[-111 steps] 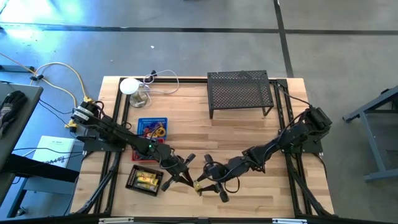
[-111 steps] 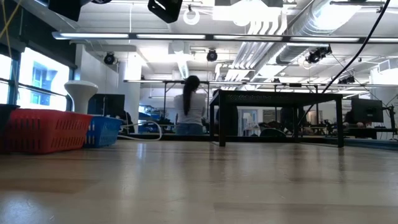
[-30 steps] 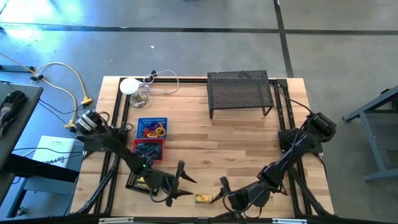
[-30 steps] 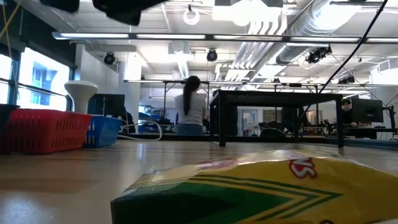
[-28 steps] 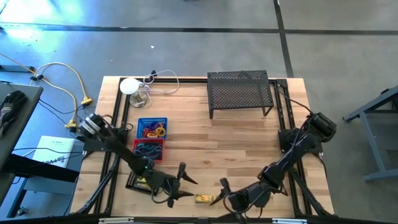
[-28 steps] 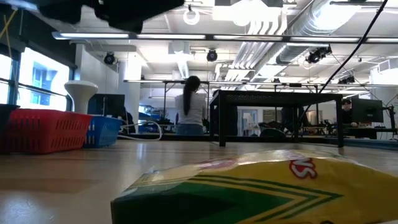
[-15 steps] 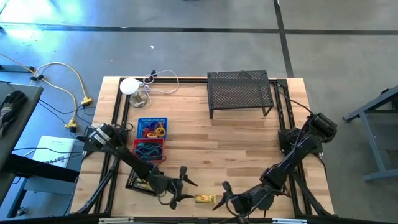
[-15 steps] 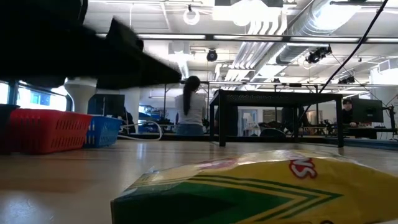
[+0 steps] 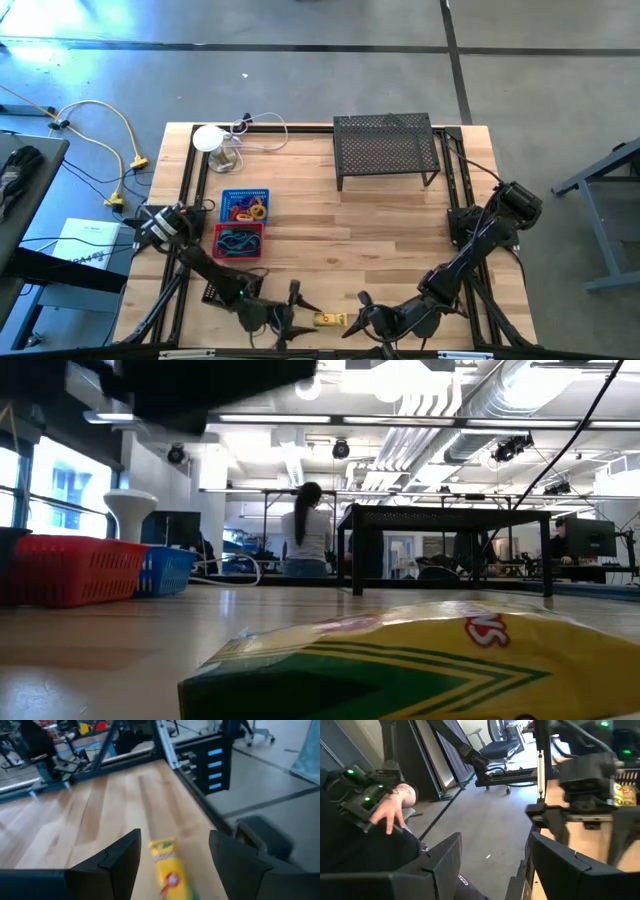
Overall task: Pick & Place Office Desk Supplies
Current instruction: Put the yellow crayon box into the black bin
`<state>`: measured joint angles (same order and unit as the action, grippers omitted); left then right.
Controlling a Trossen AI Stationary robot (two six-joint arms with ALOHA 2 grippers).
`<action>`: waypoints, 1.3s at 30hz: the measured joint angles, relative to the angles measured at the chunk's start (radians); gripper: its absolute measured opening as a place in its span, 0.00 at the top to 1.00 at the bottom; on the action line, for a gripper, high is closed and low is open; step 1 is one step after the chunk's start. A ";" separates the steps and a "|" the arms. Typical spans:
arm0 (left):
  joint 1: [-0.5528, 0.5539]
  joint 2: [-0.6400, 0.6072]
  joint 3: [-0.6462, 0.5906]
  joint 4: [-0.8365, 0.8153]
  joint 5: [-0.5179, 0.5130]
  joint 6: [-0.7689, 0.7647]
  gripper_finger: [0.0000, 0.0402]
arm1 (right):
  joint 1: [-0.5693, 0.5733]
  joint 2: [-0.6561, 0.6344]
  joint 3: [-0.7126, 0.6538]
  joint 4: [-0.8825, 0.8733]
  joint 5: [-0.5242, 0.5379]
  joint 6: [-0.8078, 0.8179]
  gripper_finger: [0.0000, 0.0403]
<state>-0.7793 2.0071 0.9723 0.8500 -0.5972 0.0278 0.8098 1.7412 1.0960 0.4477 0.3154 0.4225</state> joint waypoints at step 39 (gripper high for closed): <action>0.051 0.066 0.234 -0.607 0.056 -0.284 0.43 | 0.081 0.001 0.000 0.014 0.065 -0.007 0.45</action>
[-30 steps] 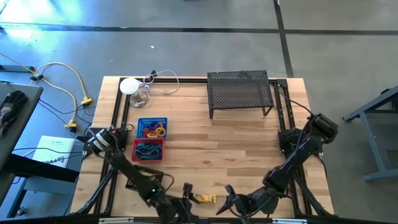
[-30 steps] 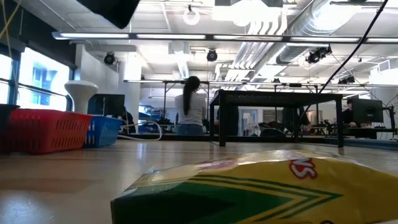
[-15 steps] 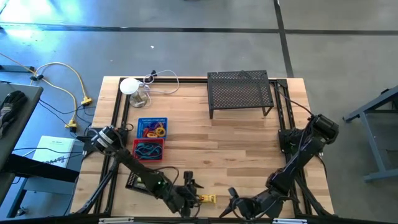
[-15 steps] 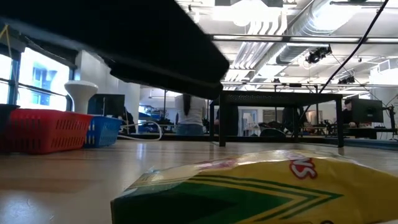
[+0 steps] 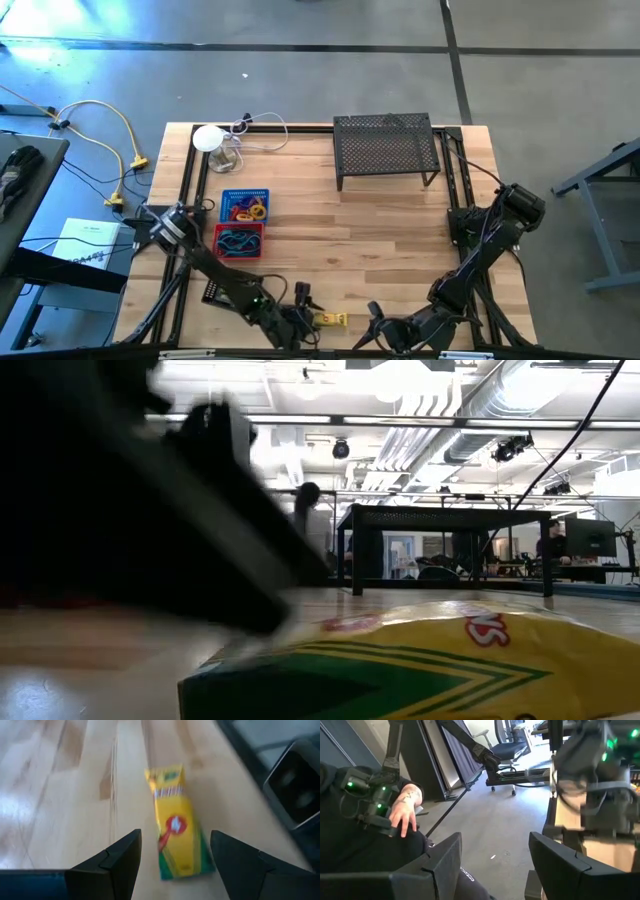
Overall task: Pick & Place Office Desk Supplies
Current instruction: Put the yellow crayon box into the black bin
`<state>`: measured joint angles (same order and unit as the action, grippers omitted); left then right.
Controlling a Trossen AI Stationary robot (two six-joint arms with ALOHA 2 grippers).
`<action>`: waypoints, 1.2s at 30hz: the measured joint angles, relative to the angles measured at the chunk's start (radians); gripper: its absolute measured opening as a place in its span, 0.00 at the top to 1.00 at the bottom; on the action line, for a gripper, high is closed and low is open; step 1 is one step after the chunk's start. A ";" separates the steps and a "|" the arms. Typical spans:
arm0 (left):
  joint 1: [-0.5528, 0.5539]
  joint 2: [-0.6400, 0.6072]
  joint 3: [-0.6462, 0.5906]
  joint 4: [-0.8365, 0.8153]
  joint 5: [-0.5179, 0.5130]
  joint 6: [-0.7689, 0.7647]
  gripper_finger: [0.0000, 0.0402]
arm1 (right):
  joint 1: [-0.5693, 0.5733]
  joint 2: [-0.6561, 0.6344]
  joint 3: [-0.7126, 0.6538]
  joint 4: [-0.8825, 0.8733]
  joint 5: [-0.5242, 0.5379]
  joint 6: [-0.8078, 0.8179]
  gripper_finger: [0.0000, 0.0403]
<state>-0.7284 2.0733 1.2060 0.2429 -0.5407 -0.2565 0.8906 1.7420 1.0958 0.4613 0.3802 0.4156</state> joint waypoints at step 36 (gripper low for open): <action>-0.005 0.027 0.002 -0.059 0.144 0.044 0.61 | 0.000 0.000 0.000 -0.017 0.014 0.008 0.45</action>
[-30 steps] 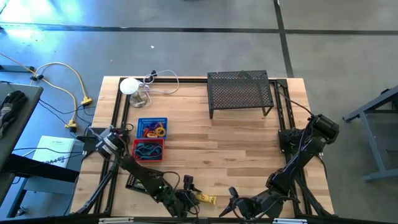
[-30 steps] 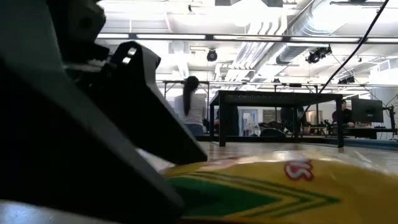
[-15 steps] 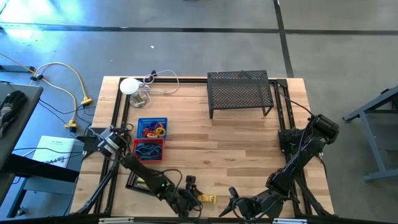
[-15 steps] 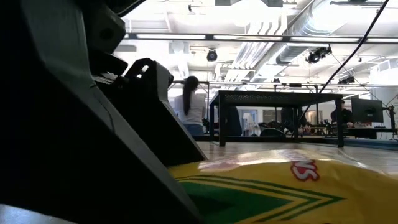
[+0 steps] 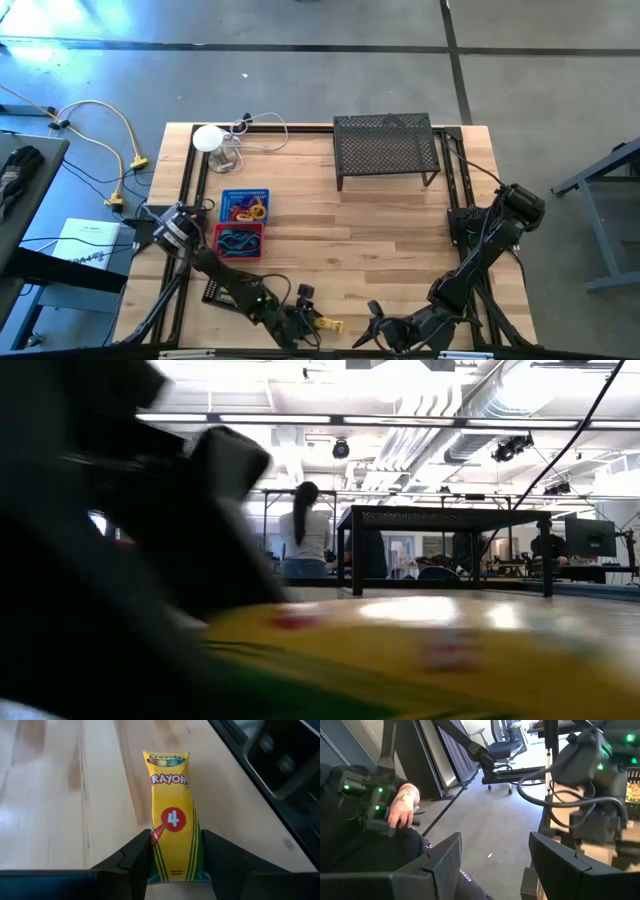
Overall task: Pick & Place Office Desk Supplies
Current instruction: Put the yellow crayon box into the black bin
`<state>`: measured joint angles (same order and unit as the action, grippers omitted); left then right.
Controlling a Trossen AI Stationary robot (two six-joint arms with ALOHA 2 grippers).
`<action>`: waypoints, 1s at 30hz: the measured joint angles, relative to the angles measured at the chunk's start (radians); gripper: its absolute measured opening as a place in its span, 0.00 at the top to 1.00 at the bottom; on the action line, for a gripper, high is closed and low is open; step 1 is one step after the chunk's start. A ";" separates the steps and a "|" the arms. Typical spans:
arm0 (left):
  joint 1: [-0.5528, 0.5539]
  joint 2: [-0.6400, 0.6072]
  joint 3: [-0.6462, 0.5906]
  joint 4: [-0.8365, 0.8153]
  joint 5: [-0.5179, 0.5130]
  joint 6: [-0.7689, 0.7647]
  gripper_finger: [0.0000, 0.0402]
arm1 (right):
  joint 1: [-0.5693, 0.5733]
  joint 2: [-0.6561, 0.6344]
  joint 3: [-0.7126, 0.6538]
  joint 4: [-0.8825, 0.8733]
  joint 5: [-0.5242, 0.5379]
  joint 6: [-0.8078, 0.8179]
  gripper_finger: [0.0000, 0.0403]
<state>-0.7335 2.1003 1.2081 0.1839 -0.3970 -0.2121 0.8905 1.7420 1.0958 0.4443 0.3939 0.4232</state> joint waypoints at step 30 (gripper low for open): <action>-0.343 -0.527 -0.003 -1.203 -0.046 -0.602 0.61 | -0.062 0.095 -0.001 0.062 -0.002 0.059 0.45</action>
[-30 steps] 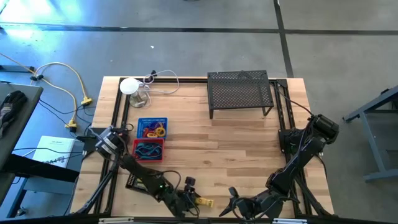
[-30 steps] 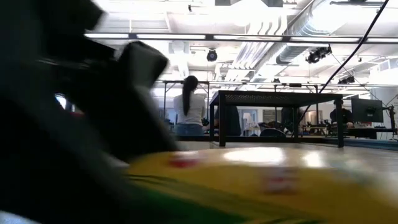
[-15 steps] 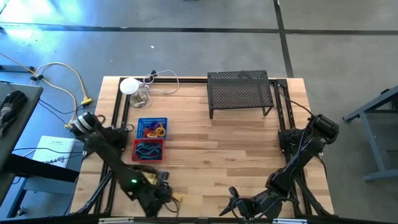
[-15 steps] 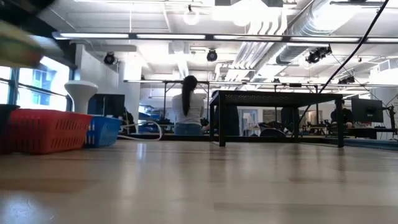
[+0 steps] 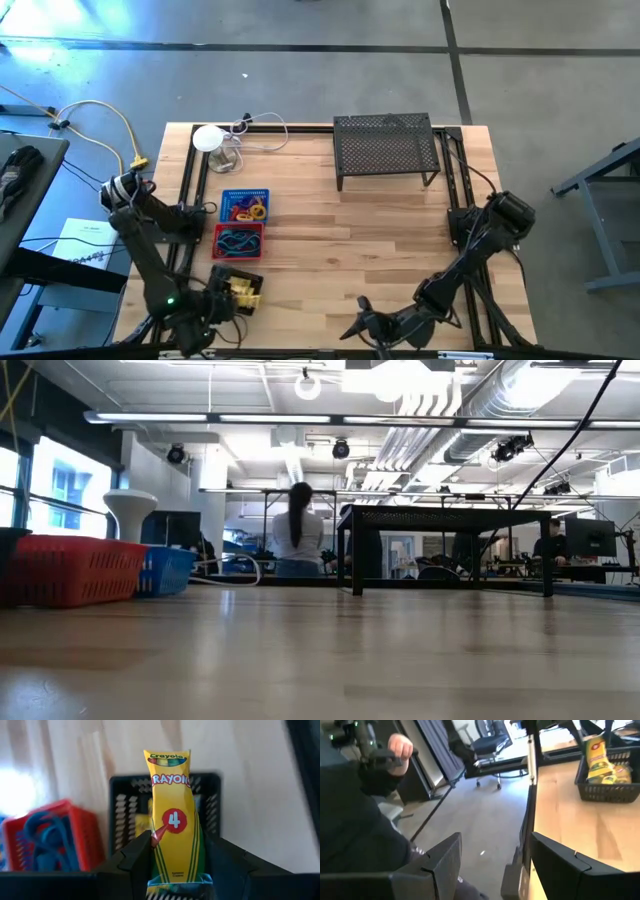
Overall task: Pick & Place Office Desk Supplies
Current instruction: Put the yellow crayon box into the black bin, then put the black bin filled with crayon boxes on the shelf
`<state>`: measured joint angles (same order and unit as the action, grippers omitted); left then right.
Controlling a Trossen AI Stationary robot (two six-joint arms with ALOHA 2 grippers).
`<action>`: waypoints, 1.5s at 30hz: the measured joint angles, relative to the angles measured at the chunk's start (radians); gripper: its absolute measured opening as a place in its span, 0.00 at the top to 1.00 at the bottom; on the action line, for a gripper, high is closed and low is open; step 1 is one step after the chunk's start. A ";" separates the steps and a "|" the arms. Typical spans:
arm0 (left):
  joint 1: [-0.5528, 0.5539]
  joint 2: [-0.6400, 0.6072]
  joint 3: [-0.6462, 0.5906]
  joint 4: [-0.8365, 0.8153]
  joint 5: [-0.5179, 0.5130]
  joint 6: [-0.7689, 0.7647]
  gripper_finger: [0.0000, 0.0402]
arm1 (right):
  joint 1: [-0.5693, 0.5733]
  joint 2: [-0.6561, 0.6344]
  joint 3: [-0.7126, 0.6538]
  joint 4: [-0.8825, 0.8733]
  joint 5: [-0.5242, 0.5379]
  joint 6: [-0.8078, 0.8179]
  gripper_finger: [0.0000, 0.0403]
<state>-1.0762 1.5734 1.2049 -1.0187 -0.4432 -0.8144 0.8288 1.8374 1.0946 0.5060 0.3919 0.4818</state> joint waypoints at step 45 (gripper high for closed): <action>-0.011 -0.010 -0.160 -0.020 0.114 -0.148 0.36 | -0.152 0.000 0.000 0.126 -0.160 -0.120 0.45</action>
<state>-1.0873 1.5630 1.0444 -1.0386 -0.3288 -0.9621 0.6765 1.8374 1.0950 0.6315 0.2316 0.3619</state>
